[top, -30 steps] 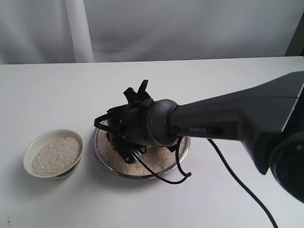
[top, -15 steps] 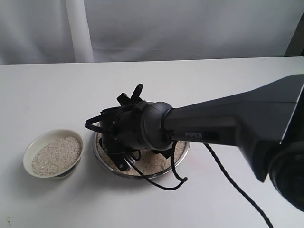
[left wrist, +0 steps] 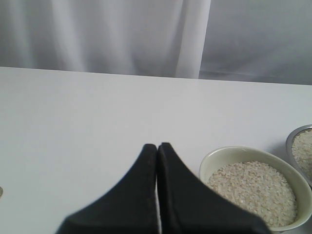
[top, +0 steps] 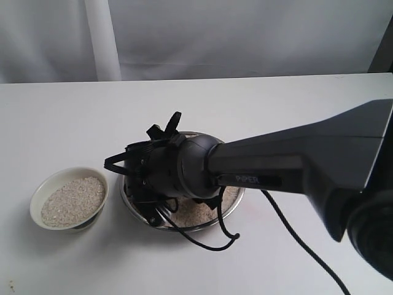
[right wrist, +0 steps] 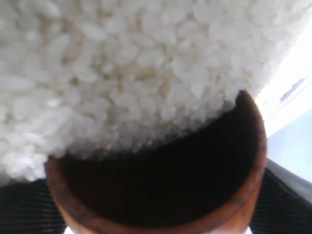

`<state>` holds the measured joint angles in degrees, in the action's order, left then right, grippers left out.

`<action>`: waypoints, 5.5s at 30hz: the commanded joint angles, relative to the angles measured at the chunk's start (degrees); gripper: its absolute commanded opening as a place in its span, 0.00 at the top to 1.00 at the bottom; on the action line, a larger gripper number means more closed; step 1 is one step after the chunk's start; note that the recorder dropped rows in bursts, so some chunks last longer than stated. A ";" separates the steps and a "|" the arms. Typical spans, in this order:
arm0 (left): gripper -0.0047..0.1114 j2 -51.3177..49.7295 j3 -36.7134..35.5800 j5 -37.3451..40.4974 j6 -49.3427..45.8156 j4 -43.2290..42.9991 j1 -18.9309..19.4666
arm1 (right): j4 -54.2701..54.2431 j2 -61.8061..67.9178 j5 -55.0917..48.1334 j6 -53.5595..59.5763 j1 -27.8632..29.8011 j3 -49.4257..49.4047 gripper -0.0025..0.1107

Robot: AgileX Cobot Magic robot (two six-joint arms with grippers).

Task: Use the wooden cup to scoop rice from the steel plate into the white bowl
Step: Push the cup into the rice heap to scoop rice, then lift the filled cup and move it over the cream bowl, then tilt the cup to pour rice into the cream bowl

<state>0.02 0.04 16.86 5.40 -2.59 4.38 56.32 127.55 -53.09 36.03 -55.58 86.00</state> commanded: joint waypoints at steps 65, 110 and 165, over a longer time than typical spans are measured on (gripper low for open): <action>0.96 -0.02 -0.04 -0.56 0.10 0.07 -0.37 | -42.94 -10.76 24.56 -8.90 9.32 -8.31 0.98; 0.96 -0.02 -0.04 -0.56 0.10 0.07 -0.37 | -45.39 -21.13 42.56 -9.05 11.88 -18.35 0.98; 0.96 -0.02 -0.04 -0.56 0.10 0.07 -0.37 | 16.07 8.70 5.35 -10.33 -9.04 23.37 0.98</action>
<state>0.02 0.04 16.86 5.40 -2.59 4.38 68.62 136.37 -47.14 25.43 -63.97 108.90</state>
